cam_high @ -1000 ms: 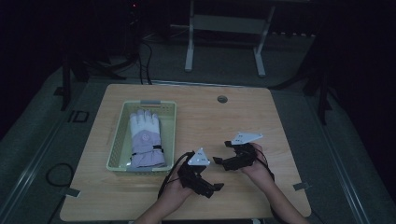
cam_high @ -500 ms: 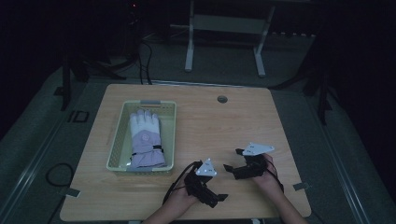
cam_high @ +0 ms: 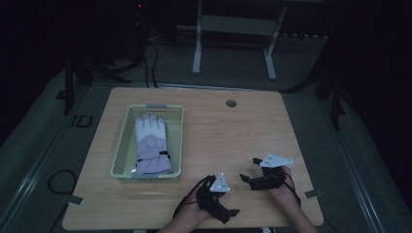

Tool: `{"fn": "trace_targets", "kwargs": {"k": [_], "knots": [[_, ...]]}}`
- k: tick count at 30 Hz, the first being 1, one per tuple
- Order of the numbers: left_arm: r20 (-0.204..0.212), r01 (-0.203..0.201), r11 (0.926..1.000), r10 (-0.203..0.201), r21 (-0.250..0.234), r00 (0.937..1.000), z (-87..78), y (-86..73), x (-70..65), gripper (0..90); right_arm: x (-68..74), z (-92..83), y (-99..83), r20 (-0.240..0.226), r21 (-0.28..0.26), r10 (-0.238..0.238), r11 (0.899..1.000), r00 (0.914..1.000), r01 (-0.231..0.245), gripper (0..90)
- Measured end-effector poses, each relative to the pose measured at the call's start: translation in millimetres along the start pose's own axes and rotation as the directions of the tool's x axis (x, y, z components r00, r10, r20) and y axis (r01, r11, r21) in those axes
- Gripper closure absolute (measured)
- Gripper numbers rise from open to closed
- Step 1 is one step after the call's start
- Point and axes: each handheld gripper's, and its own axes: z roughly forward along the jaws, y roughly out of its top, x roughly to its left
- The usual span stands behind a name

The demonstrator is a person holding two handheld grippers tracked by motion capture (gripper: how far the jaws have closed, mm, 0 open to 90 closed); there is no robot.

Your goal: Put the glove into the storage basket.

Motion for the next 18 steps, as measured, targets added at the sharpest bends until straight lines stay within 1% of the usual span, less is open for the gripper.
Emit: {"fn": "trace_targets", "kwargs": {"k": [2,4,6,8,10,12,14,16,18], "knots": [[-0.004,0.004,1.0,-0.004,0.003,1.0,2.1,-2.4,0.4,0.8,-1.3,-0.7,-3.3,-0.001,0.004,0.009,1.0,1.0,-0.009,13.5],[-0.012,-0.001,0.9999,0.002,0.011,0.9999,2.9,-3.1,0.8,0.8,-1.5,-0.7,-5.1,0.002,0.006,0.009,1.0,1.0,-0.009,13.5],[-0.029,-0.014,0.9998,0.015,0.016,0.9995,3.9,-3.8,0.5,0.8,-1.4,0.1,-8.2,0.007,0.023,-0.001,1.0,1.0,0.0,13.4],[-0.027,-0.014,0.9999,0.014,0.005,0.9995,3.9,-4.4,1.1,0.8,-1.1,-0.2,-8.1,0.017,0.014,-0.006,1.0,0.9998,0.006,13.4],[-0.025,-0.002,1.0,0.002,-0.005,0.9997,3.9,-5.7,2.2,0.8,-1.5,-0.1,-8.1,0.032,0.015,-0.003,1.0,0.9995,0.003,13.4],[-0.036,0.001,1.0,-0.001,-0.007,0.9993,3.9,-6.5,2.4,0.8,-1.2,-0.1,-8.1,0.04,0.016,-0.008,1.0,0.9992,0.007,13.4],[-0.043,0.002,0.9999,-0.002,-0.016,0.9991,2.7,-6.5,2.6,0.8,0.0,0.6,-7.9,0.054,0.022,-0.01,1.0,0.9985,0.009,13.7],[-0.036,0.007,0.9998,-0.008,-0.021,0.9993,1.9,-6.9,3.6,0.8,0.3,1.6,-7.5,0.056,0.031,-0.016,0.999,0.9983,0.014,13.8],[-0.042,0.009,0.9996,-0.01,-0.026,0.9991,1.8,-7.8,3.7,0.8,0.4,2.3,-7.3,0.06,0.037,-0.018,0.999,0.9981,0.016,13.9]]}}
